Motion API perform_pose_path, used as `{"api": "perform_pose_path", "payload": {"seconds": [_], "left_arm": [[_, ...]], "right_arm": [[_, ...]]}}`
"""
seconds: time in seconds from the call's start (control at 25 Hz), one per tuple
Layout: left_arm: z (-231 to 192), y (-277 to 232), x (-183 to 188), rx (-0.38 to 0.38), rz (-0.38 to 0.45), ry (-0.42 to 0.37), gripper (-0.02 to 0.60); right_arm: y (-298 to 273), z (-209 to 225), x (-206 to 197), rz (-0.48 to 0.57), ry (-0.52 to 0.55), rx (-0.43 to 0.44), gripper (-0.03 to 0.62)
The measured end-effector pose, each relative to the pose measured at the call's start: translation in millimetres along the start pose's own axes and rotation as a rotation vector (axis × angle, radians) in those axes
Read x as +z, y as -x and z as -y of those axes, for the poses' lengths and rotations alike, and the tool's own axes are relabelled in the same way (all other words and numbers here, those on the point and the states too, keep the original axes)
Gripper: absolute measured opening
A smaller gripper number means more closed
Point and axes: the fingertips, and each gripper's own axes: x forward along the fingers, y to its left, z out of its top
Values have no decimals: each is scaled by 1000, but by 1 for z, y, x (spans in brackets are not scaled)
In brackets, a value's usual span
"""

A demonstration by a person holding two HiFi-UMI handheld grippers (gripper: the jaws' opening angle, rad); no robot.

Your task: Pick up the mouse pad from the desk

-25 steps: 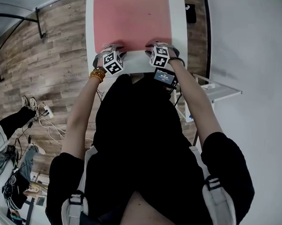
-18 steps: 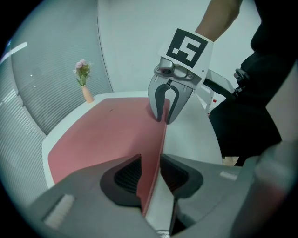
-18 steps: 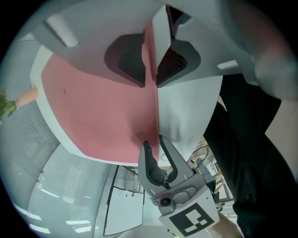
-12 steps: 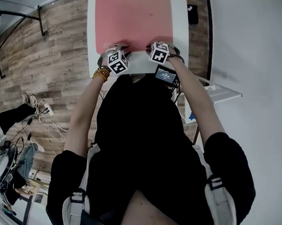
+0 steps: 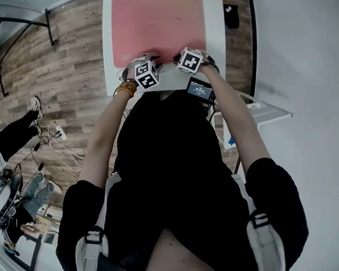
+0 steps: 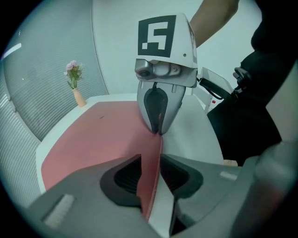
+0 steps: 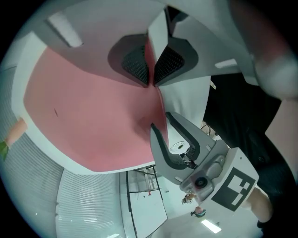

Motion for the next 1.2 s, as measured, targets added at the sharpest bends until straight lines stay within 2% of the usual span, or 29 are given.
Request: {"api": "perform_pose_path", "payload": {"seconds": [0.4,0.64,0.76,0.84,0.92,1.04,1.16,1.2], "left_arm": [[12,-23,31,-38,-16,-54,120],[13,-33,33,-29,-35,-63,109],[13,-34,32,-26,-41,-74,89],[12,-33,30,-33,-51,-56,69],[11,-31,29,-34,-50,-42,20],[11,-30,32,-26,-28,-5,18],[12,-27,39,-15,4,45,18],[9,-24,40,-10,18,59,18]], "right_arm": [[3,2,-4,51,-125,133,57],[5,3,-5,113,-193,232,57],[5,3,-5,141,-213,256,57],[5,0,-2,151,-199,251,59],[7,-3,0,164,-183,242,59],[13,-9,1,189,-81,184,67],[14,-16,0,192,49,101,197],[14,-13,1,177,78,64,209]]}}
